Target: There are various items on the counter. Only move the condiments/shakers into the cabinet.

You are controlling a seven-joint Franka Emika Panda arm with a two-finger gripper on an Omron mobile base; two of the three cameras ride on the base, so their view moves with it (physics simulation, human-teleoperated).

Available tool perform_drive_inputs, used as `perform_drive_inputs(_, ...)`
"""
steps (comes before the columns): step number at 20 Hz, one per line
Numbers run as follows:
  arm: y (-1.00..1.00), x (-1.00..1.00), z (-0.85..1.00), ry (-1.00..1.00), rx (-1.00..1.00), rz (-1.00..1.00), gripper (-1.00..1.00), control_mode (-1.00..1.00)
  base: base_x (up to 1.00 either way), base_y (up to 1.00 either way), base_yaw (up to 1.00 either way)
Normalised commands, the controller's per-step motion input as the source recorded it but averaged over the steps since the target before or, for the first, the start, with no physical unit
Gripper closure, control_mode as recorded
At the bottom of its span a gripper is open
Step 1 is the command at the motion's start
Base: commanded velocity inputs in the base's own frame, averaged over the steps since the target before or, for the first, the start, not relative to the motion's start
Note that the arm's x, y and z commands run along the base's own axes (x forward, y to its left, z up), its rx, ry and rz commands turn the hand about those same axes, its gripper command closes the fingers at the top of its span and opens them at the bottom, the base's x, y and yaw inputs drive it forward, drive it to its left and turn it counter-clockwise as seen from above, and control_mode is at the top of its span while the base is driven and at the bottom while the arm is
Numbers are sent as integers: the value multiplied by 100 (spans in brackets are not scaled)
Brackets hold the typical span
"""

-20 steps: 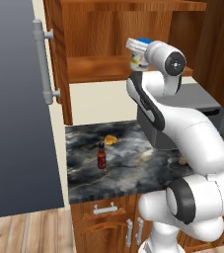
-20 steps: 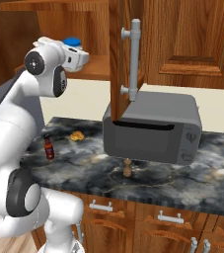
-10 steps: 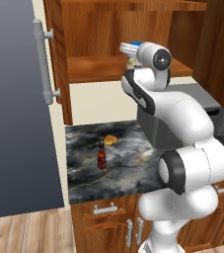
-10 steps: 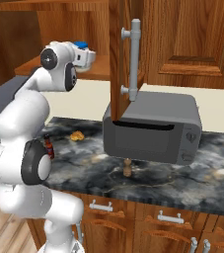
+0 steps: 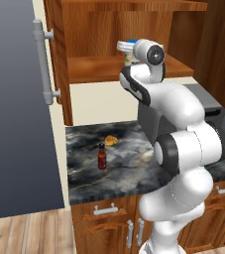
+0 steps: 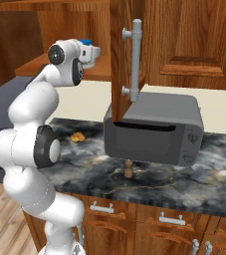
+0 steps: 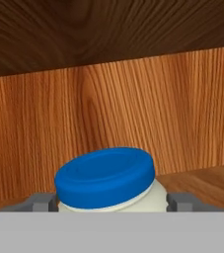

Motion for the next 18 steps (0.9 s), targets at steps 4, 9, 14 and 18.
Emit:
perform_drive_inputs(4,0,45,-48,0,-1,0,100,-100,0,0,0)
perform_drive_inputs(9,0,17,-63,0,0,0,100,-100,0,0,0)
perform_drive_inputs(14,0,-4,-24,0,0,0,-100,-100,0,0,0)
perform_drive_inputs(18,0,0,0,0,0,0,-100,-100,0,0,0)
